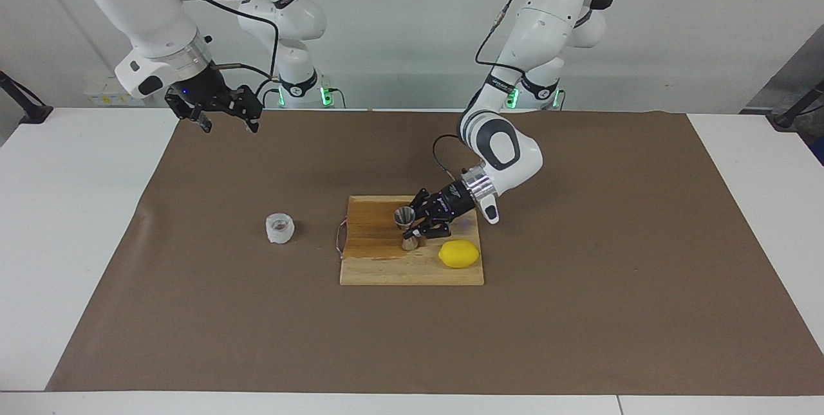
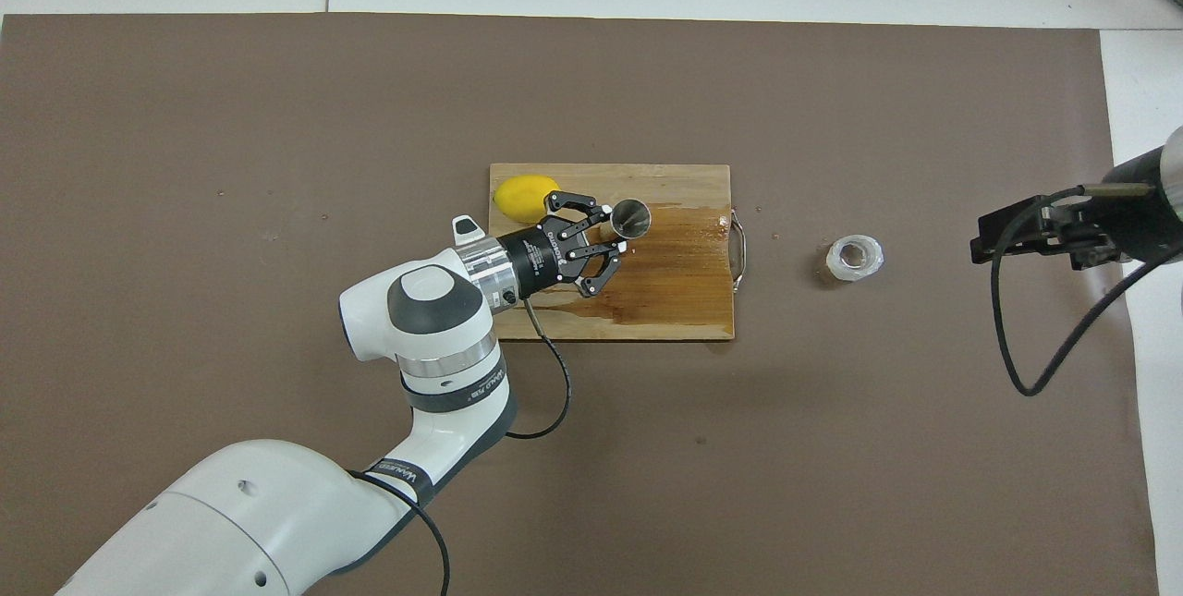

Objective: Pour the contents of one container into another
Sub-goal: 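Lower the jigger upright onto the board and open the left gripper, then withdraw the left gripper to rest while the right gripper opens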

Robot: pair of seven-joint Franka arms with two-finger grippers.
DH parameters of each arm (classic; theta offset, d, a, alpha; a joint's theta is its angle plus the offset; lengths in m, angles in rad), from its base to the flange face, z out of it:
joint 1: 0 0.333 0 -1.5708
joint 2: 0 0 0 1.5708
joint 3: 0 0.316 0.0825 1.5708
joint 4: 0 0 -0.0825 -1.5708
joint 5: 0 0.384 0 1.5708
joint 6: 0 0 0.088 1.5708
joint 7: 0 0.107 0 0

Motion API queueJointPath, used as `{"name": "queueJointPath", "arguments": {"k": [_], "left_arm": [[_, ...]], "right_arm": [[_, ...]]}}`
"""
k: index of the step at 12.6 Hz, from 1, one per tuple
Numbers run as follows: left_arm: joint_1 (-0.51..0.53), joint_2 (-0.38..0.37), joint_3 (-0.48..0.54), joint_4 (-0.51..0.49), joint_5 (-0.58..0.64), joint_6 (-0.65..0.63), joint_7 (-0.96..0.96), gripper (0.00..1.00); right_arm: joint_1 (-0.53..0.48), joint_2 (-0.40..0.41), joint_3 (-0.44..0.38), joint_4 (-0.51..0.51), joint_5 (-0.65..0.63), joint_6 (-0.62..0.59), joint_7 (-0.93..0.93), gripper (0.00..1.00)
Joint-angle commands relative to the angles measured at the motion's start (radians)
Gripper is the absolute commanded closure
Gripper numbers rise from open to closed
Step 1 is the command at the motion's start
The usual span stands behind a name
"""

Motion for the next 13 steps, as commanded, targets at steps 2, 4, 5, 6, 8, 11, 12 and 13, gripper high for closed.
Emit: {"name": "queueJointPath", "arguments": {"k": [2, 4, 5, 6, 8, 11, 12, 13], "left_arm": [[0.008, 0.0, -0.011, -0.002, -0.021, 0.02, 0.025, 0.0], [0.008, -0.002, -0.008, -0.002, -0.017, 0.031, 0.027, 0.0], [0.008, -0.005, -0.008, 0.001, -0.004, 0.055, 0.027, 0.0], [0.009, -0.01, -0.008, 0.001, 0.032, 0.075, 0.024, 0.0], [0.017, -0.017, -0.005, -0.004, 0.136, 0.083, 0.019, 0.0], [0.029, -0.02, -0.003, -0.007, 0.285, 0.082, 0.016, 0.0], [0.035, -0.026, -0.003, -0.007, 0.328, 0.08, 0.016, 0.0], [0.038, -0.036, -0.002, -0.01, 0.37, 0.08, 0.014, 0.0]], "right_arm": [[-0.009, -0.004, 0.003, -0.003, 0.016, -0.002, -0.004, 0.0], [-0.007, -0.004, 0.003, -0.005, 0.016, -0.002, -0.005, 0.0], [-0.007, -0.004, 0.003, -0.005, 0.016, -0.002, -0.004, 0.0], [-0.009, -0.004, 0.003, -0.005, 0.016, -0.002, -0.005, 0.0], [-0.007, -0.004, 0.003, -0.005, 0.016, -0.002, -0.005, 0.0], [-0.009, -0.004, 0.003, -0.005, 0.016, -0.002, -0.004, 0.0], [-0.007, -0.004, 0.003, -0.003, 0.016, -0.002, -0.005, 0.0], [-0.007, -0.004, 0.003, -0.003, 0.016, -0.002, -0.005, 0.0]]}}
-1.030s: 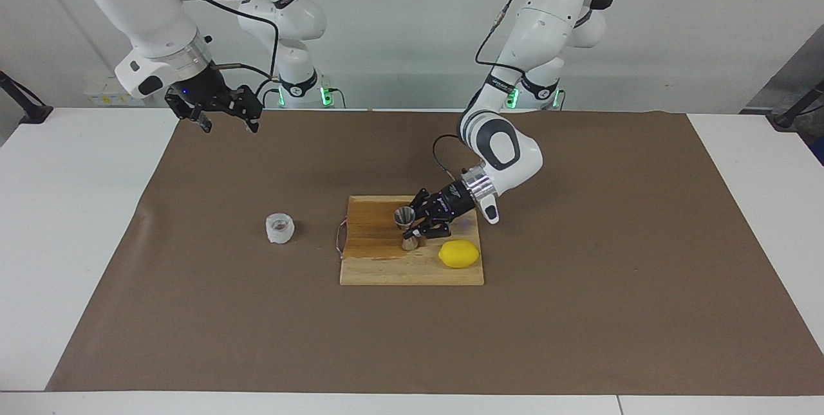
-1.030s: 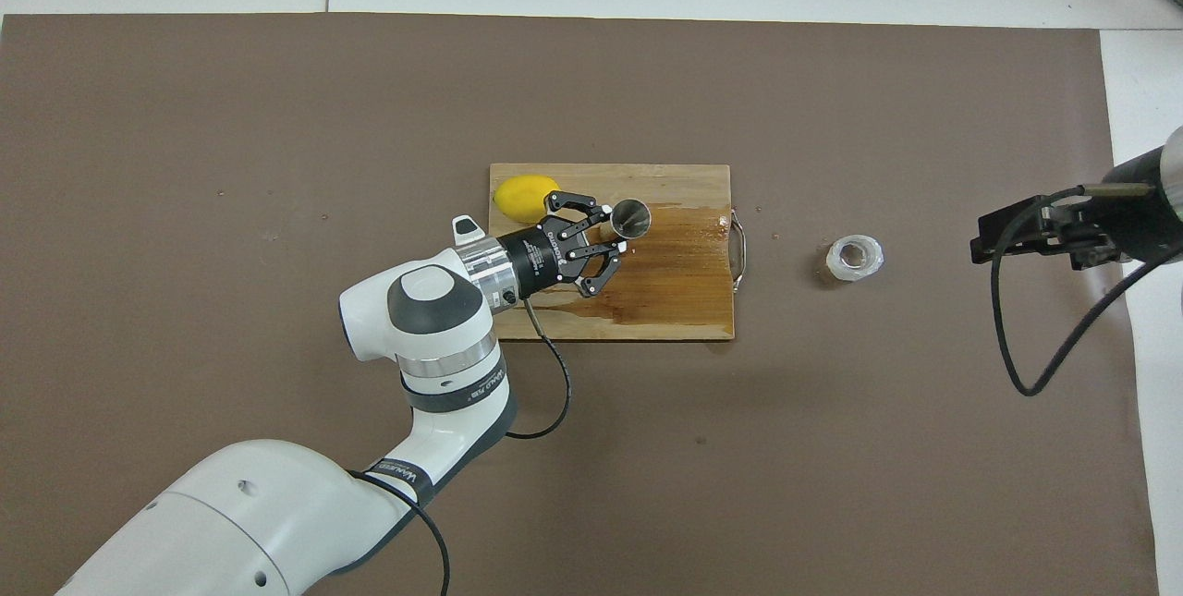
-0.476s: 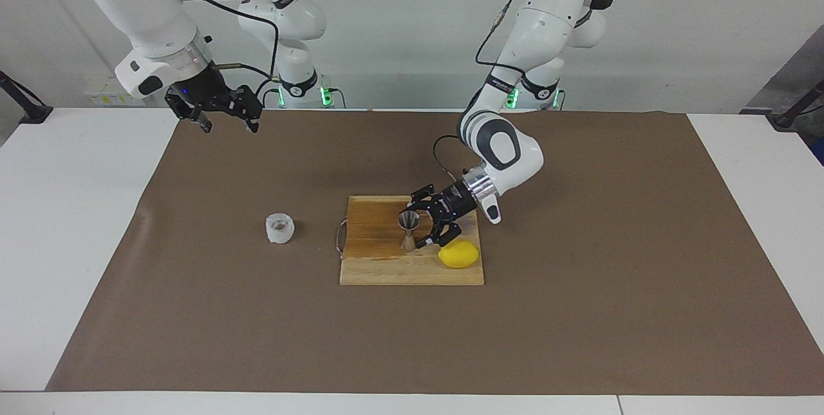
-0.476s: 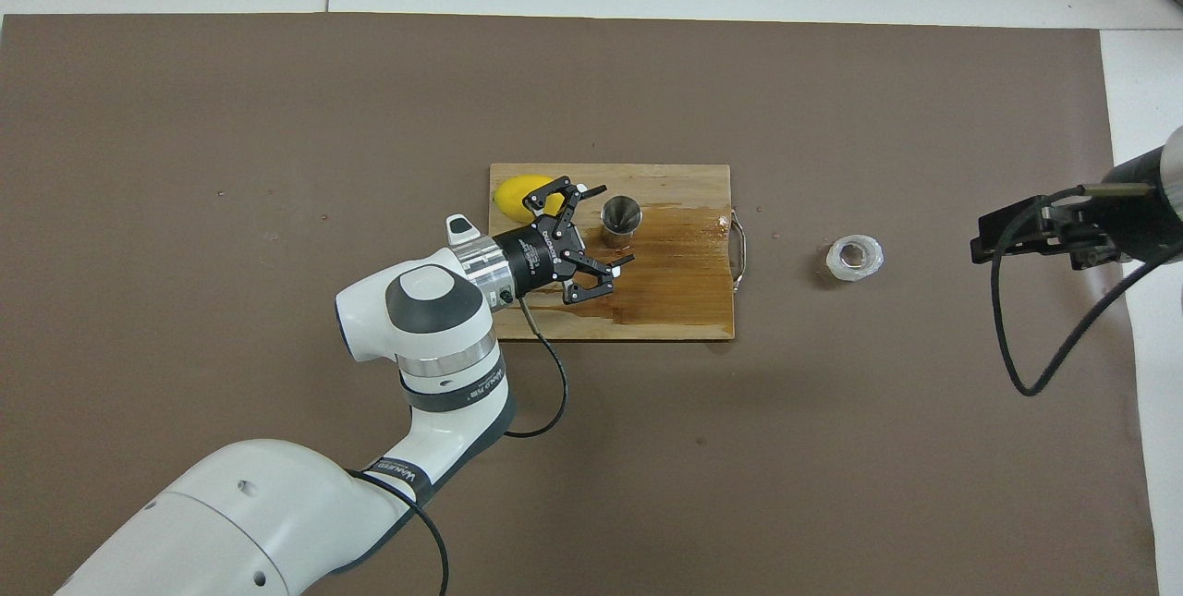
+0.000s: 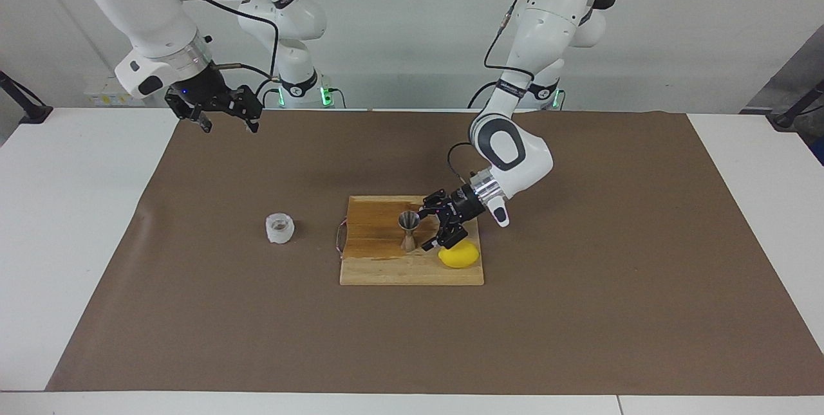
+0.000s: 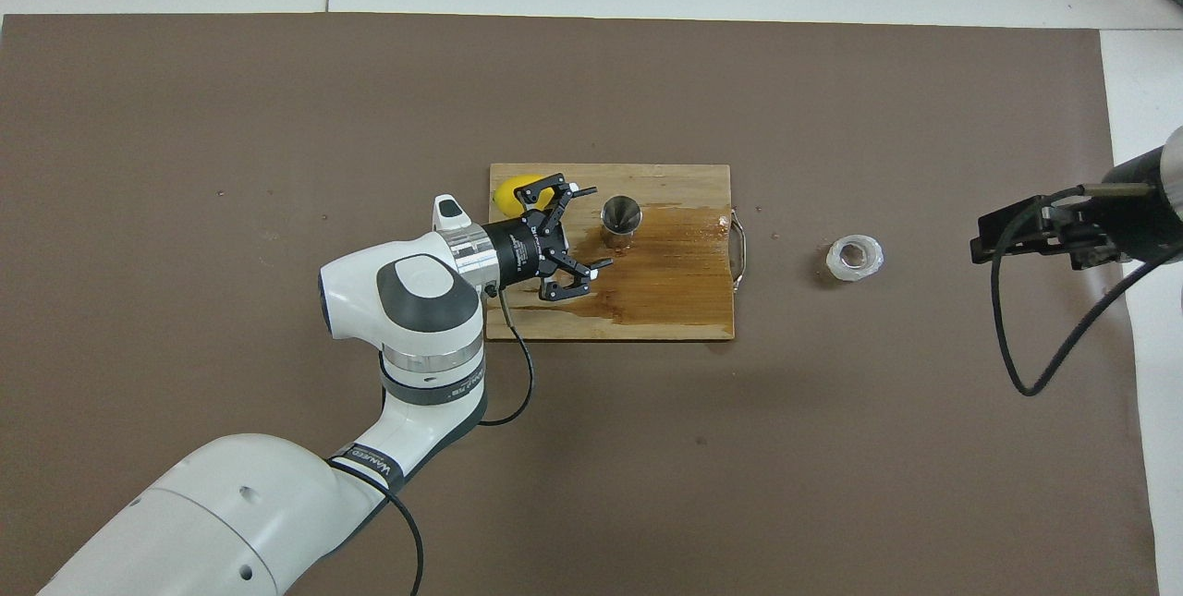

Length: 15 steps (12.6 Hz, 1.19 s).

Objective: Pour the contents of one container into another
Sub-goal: 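Withdraw the left gripper to rest while the right gripper opens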

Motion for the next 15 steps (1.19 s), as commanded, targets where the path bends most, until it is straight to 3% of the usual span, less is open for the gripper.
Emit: {"name": "queueJointPath", "arguments": {"k": [1, 5, 8, 11, 15], "left_arm": [[0.012, -0.043, -0.006, -0.015, 0.115, 0.013, -0.008, 0.0], [0.012, -0.113, -0.001, -0.052, 0.254, 0.014, -0.006, 0.0], [0.013, -0.156, 0.015, -0.069, 0.436, 0.011, -0.003, 0.0], [0.013, -0.196, 0.052, -0.066, 0.688, -0.016, 0.003, 0.0], [0.015, -0.218, 0.098, 0.007, 1.123, -0.131, 0.003, 0.0]], "right_arm": [[-0.009, -0.004, 0.003, -0.005, 0.016, -0.004, -0.005, 0.0], [-0.056, -0.009, 0.001, -0.013, 0.016, -0.023, -0.004, 0.0], [-0.05, -0.015, 0.006, -0.013, 0.023, -0.027, -0.024, 0.0], [-0.06, -0.033, 0.006, -0.045, 0.034, -0.022, -0.261, 0.0], [-0.087, -0.046, 0.004, -0.098, 0.037, 0.06, -0.613, 0.0]]}}
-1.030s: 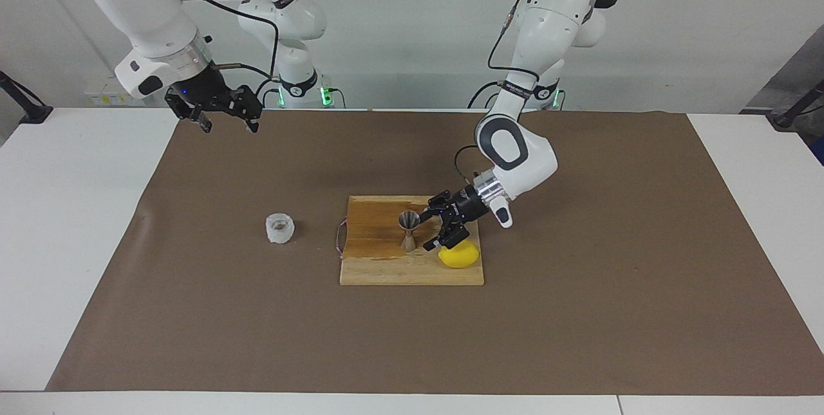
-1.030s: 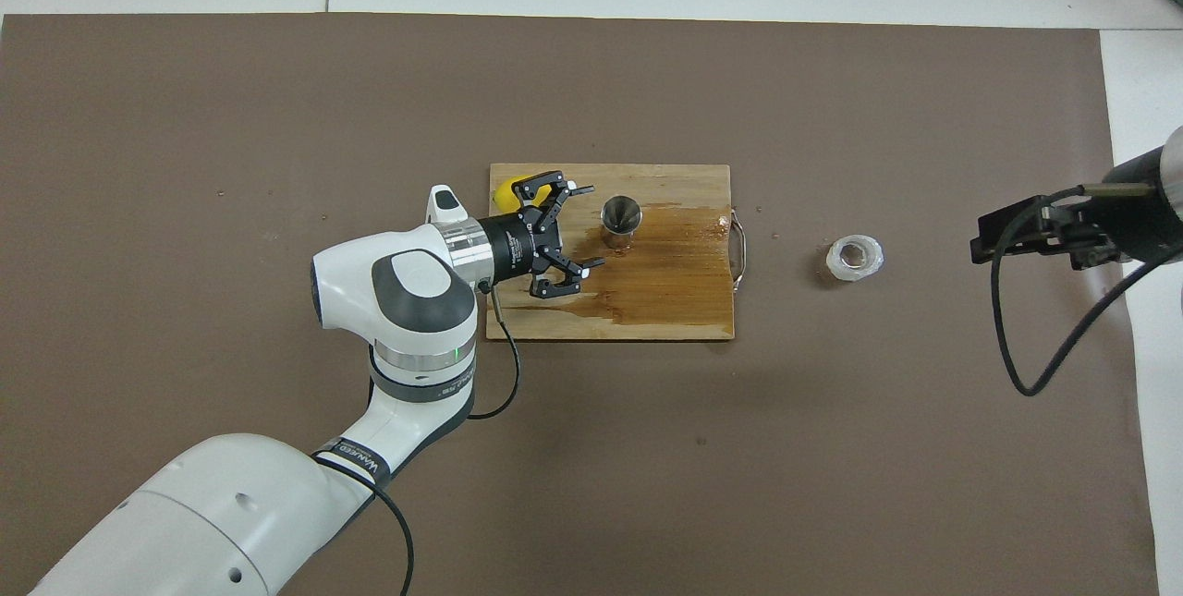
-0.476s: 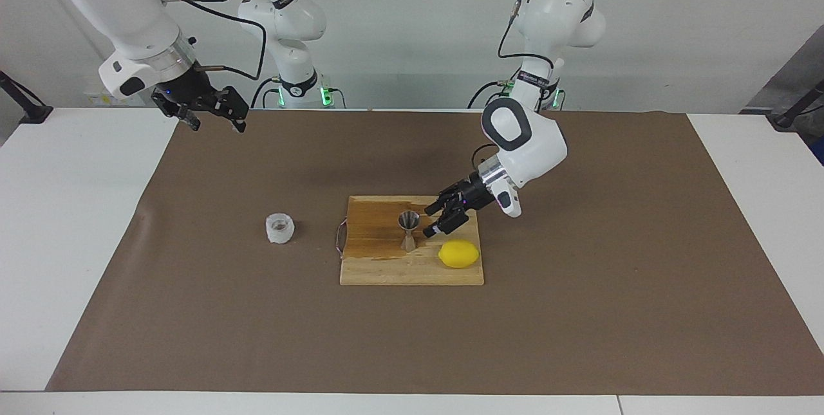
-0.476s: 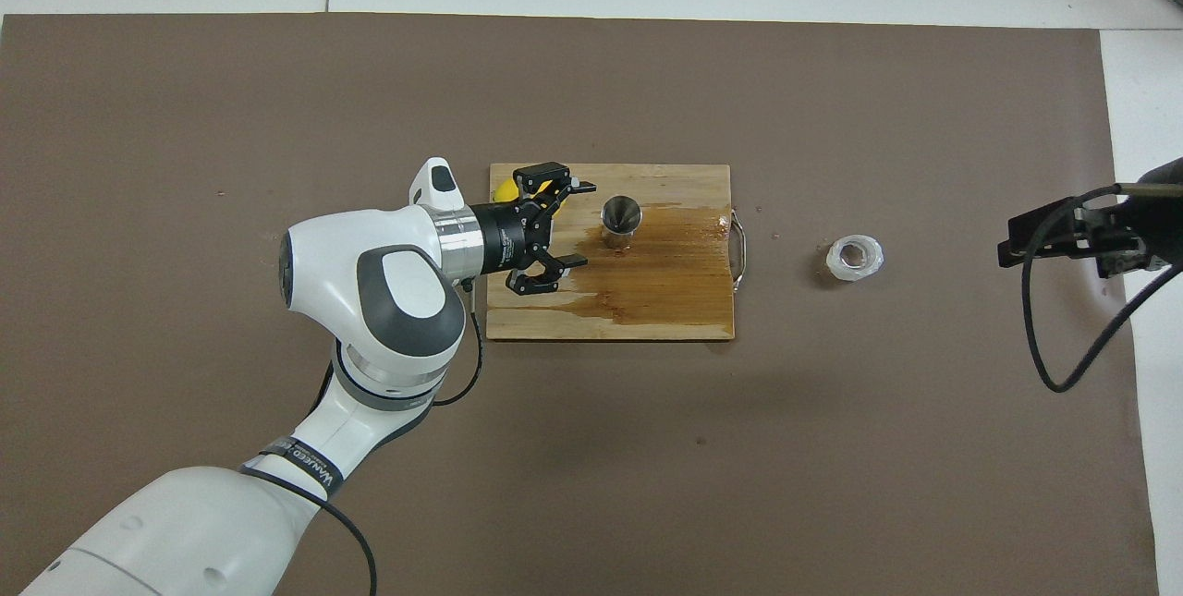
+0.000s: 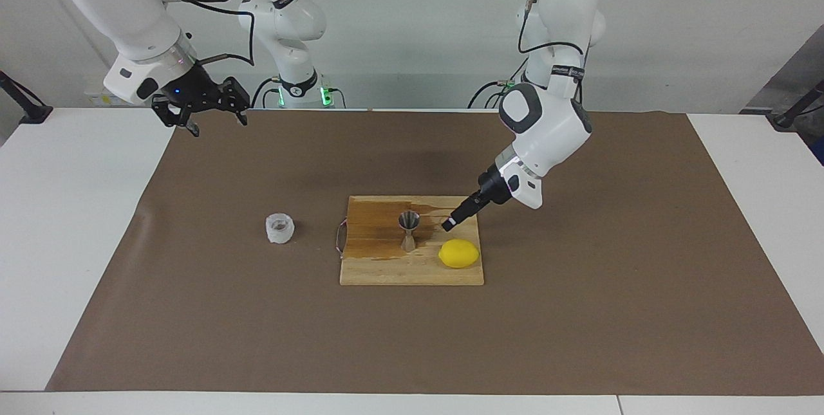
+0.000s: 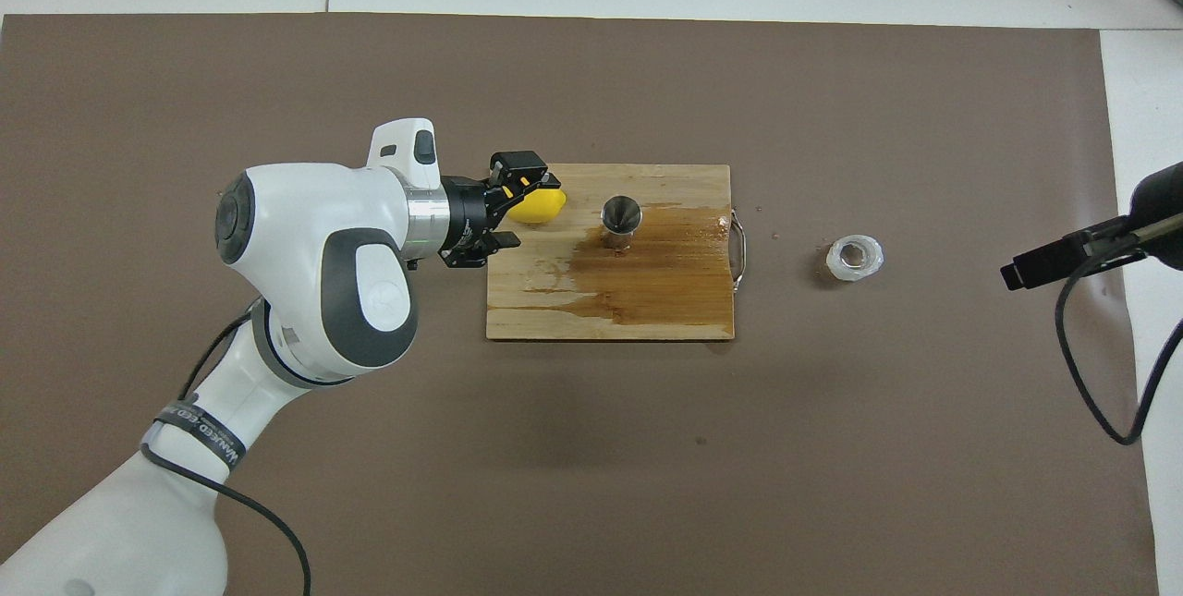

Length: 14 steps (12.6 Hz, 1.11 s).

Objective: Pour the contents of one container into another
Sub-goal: 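Withdraw the left gripper to rest while the right gripper opens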

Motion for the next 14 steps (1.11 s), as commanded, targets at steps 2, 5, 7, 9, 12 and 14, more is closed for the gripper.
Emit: {"name": "queueJointPath", "arguments": {"k": [2, 5, 7, 9, 12, 14], "left_arm": [[0.015, -0.047, 0.029, 0.051, 0.361, -0.109, 0.012, 0.0], [0.079, -0.064, 0.033, 0.157, 0.529, -0.337, 0.116, 0.0], [0.104, -0.085, 0.041, 0.205, 0.662, -0.442, 0.19, 0.0], [0.15, -0.136, 0.041, 0.207, 0.722, -0.485, 0.256, 0.0], [0.246, -0.217, 0.041, 0.21, 0.781, -0.592, 0.455, 0.0], [0.295, -0.221, 0.041, 0.284, 0.795, -0.689, 0.529, 0.0]], "right_arm": [[-0.059, -0.039, 0.003, -0.143, 0.092, 0.168, -0.384, 0.0], [-0.112, -0.029, 0.003, -0.231, 0.174, 0.293, -0.731, 0.0], [-0.165, -0.01, 0.003, -0.292, 0.288, 0.356, -0.944, 0.0], [-0.227, 0.077, 0.003, -0.306, 0.421, 0.362, -1.202, 0.0], [-0.251, 0.14, 0.003, -0.348, 0.568, 0.4, -1.458, 0.0], [-0.253, 0.177, 0.003, -0.383, 0.668, 0.439, -1.607, 0.0]]}}
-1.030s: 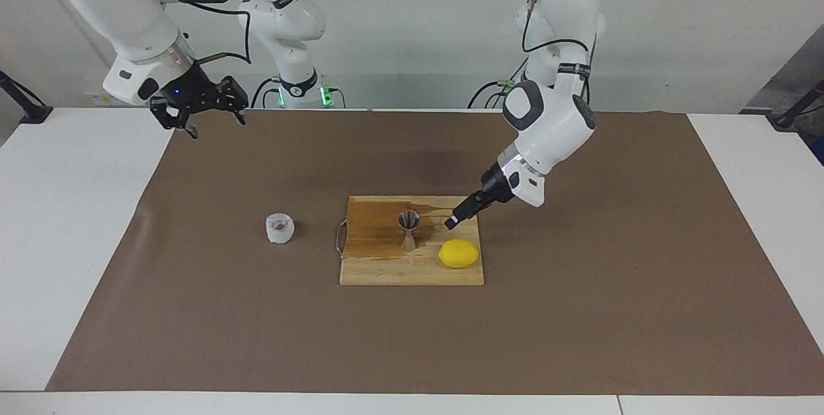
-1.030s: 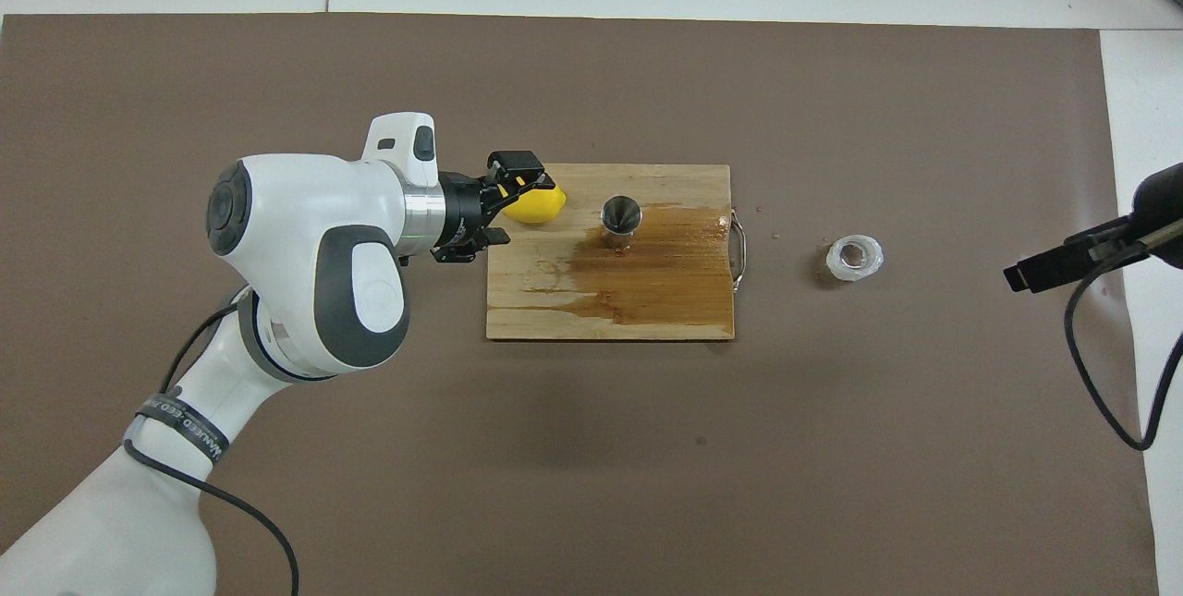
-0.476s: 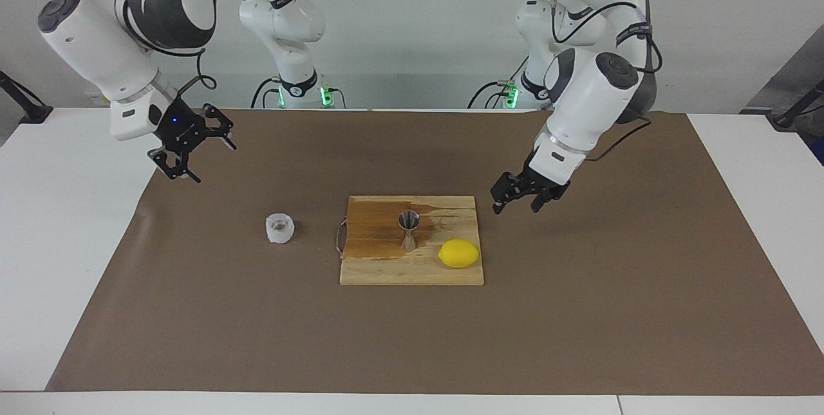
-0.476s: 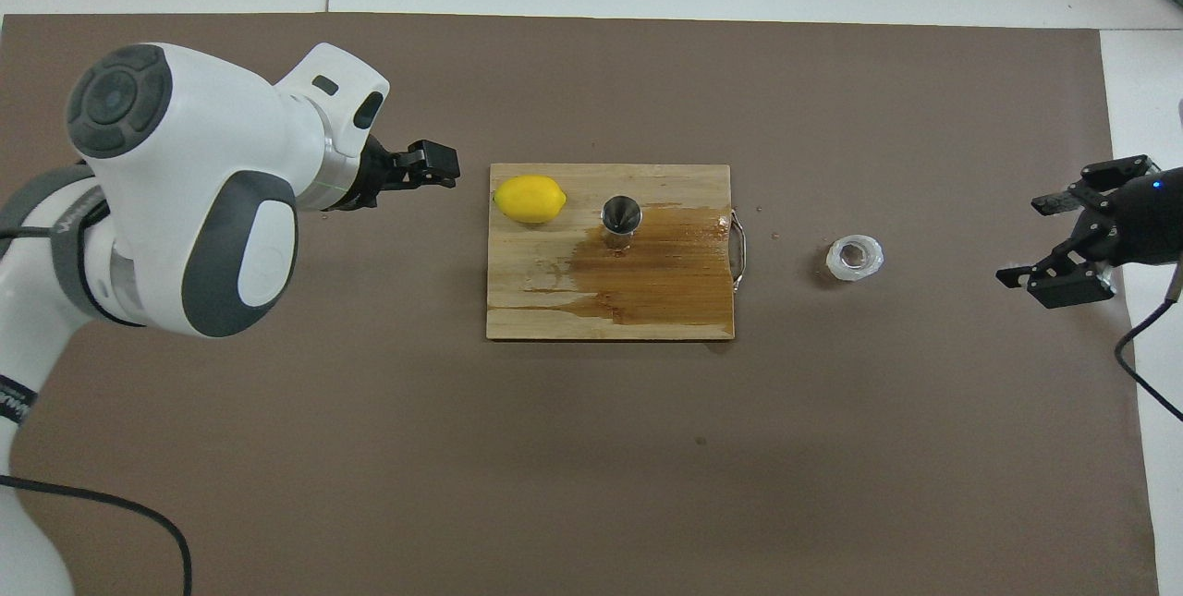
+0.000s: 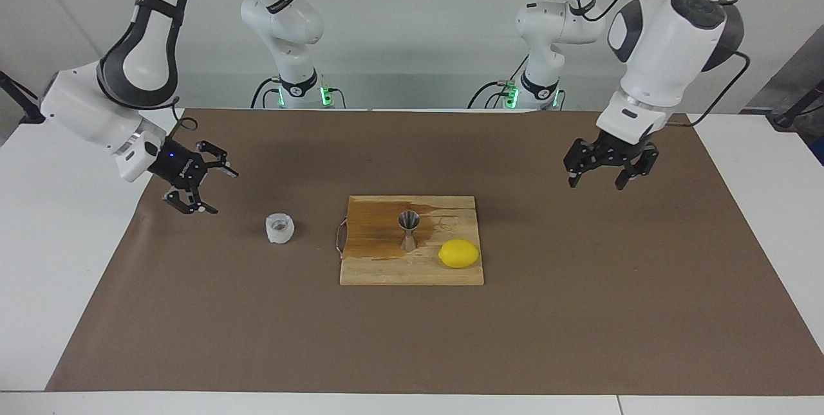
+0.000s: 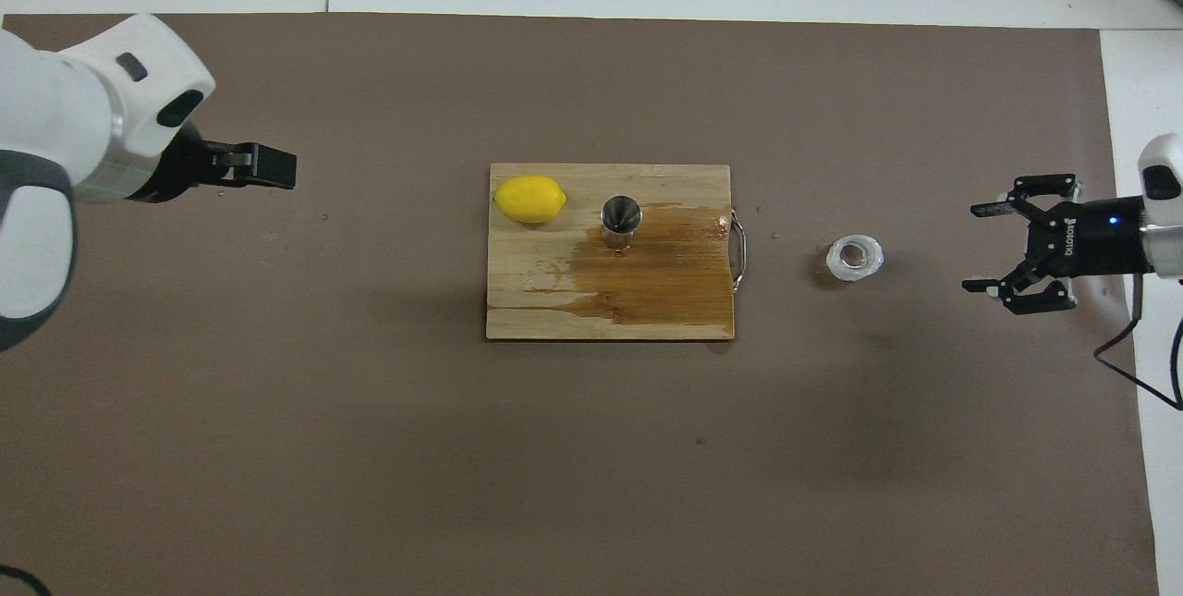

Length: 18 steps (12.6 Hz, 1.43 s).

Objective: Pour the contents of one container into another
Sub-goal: 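Move the right gripper to the white cup and grasp it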

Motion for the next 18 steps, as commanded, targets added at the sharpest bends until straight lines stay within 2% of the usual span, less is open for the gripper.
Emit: {"name": "queueJointPath", "arguments": {"k": [1, 3, 5, 7, 9, 10, 12, 15, 18], "left_arm": [[0.05, 0.006, -0.01, 0.133, 0.066, -0.161, 0.07, 0.0], [0.076, 0.05, -0.009, 0.237, 0.085, -0.247, 0.105, 0.0], [0.102, 0.058, -0.01, 0.256, 0.071, -0.249, 0.114, 0.0], [0.103, 0.047, -0.009, 0.229, 0.031, -0.244, 0.115, 0.0], [0.107, 0.014, -0.009, 0.157, 0.002, -0.24, 0.113, 0.0], [0.102, -0.011, -0.009, 0.108, 0.002, -0.228, 0.11, 0.0], [0.096, -0.034, -0.009, 0.052, 0.002, -0.182, 0.108, 0.0], [0.099, -0.036, -0.009, 0.049, 0.002, -0.186, 0.105, 0.0], [0.102, -0.036, -0.009, 0.051, 0.002, -0.183, 0.102, 0.0]], "right_arm": [[-0.005, 0.014, 0.007, -0.052, 0.078, 0.043, -0.136, 0.0], [-0.005, 0.048, 0.009, -0.081, 0.111, 0.073, -0.183, 0.0], [-0.008, 0.147, 0.009, -0.081, 0.248, 0.064, -0.341, 0.0], [0.004, 0.197, 0.01, -0.083, 0.342, 0.067, -0.453, 0.0], [0.007, 0.221, 0.018, -0.08, 0.395, 0.068, -0.488, 0.0], [0.04, 0.23, 0.016, -0.081, 0.447, 0.073, -0.542, 0.0], [0.067, 0.23, 0.016, -0.086, 0.466, 0.094, -0.555, 0.0], [0.111, 0.233, 0.016, -0.117, 0.466, 0.197, -0.558, 0.0], [0.101, 0.233, 0.015, -0.12, 0.457, 0.196, -0.562, 0.0]]}}
